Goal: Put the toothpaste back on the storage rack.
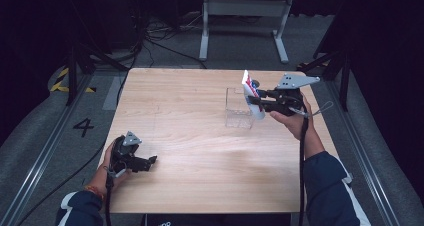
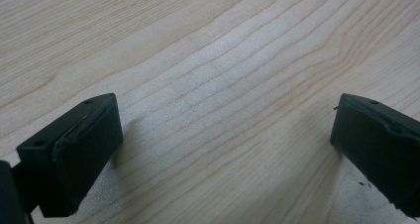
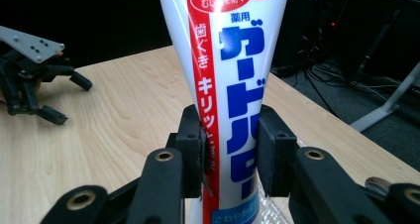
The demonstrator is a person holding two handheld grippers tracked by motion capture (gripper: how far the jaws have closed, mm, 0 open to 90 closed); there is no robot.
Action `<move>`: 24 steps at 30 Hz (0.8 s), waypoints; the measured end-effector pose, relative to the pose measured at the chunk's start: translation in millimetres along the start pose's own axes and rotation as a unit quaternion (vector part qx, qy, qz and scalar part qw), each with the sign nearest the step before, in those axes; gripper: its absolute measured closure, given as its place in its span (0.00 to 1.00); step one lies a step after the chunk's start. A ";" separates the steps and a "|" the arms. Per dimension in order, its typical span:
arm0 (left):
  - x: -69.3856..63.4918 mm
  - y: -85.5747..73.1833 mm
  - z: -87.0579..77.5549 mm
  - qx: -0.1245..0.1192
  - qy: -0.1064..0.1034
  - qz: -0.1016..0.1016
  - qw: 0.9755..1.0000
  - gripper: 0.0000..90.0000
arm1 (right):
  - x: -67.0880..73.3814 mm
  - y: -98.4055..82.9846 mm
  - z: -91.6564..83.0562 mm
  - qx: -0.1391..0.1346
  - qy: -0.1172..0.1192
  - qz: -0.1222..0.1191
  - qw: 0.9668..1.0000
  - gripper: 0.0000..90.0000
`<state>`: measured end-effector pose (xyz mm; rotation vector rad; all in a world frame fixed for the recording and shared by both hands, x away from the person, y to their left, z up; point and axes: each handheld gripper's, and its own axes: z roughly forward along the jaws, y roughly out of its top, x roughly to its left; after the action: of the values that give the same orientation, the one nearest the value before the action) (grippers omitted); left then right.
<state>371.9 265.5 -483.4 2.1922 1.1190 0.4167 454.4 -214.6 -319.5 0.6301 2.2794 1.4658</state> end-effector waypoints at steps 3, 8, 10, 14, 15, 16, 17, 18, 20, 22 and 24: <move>0.1 0.0 0.0 0.000 0.000 0.001 1.000 0.00 | -3.9 1.0 4.0 -0.002 -0.003 0.004 1.000 0.76; 0.0 0.0 0.0 0.000 -0.001 0.000 1.000 0.00 | -12.7 -0.8 10.4 -0.014 -0.009 0.018 1.000 0.76; 0.1 0.0 0.0 0.000 0.000 0.001 1.000 0.00 | -16.2 -1.3 12.3 -0.023 -0.013 0.023 0.999 0.76; 0.0 0.0 0.0 0.000 0.000 0.000 1.000 0.00 | -22.1 -1.7 17.8 -0.025 -0.019 0.027 0.999 0.76; 0.1 0.0 0.0 0.000 0.000 0.001 1.000 0.00 | -23.3 -2.2 19.4 -0.027 -0.020 0.029 0.999 0.76; 0.1 0.0 0.0 0.000 0.000 0.001 1.000 0.00 | -24.5 -3.0 20.9 -0.028 -0.021 0.033 0.999 0.76; -0.1 0.0 0.0 0.000 0.000 -0.001 1.000 0.00 | -25.6 -3.9 22.3 -0.030 -0.021 0.034 0.999 0.76; -0.2 0.0 0.0 0.000 0.000 -0.001 1.000 0.00 | -27.0 -5.1 23.9 -0.030 -0.022 0.037 0.999 0.76; 0.0 0.0 0.0 0.000 0.000 0.000 1.000 0.00 | -30.0 -8.4 27.5 -0.034 -0.024 0.044 0.998 0.76; 0.0 0.0 0.0 0.000 0.000 0.000 1.000 0.00 | -32.7 -11.8 31.0 -0.037 -0.028 0.050 0.998 0.76; -0.1 -0.1 0.0 0.000 0.000 -0.001 1.000 0.00 | -35.7 -15.2 33.9 -0.038 -0.032 0.054 0.997 0.76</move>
<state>371.7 265.5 -483.4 2.1898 1.1213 0.4161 499.2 -213.9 -344.9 0.7761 2.1598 1.5511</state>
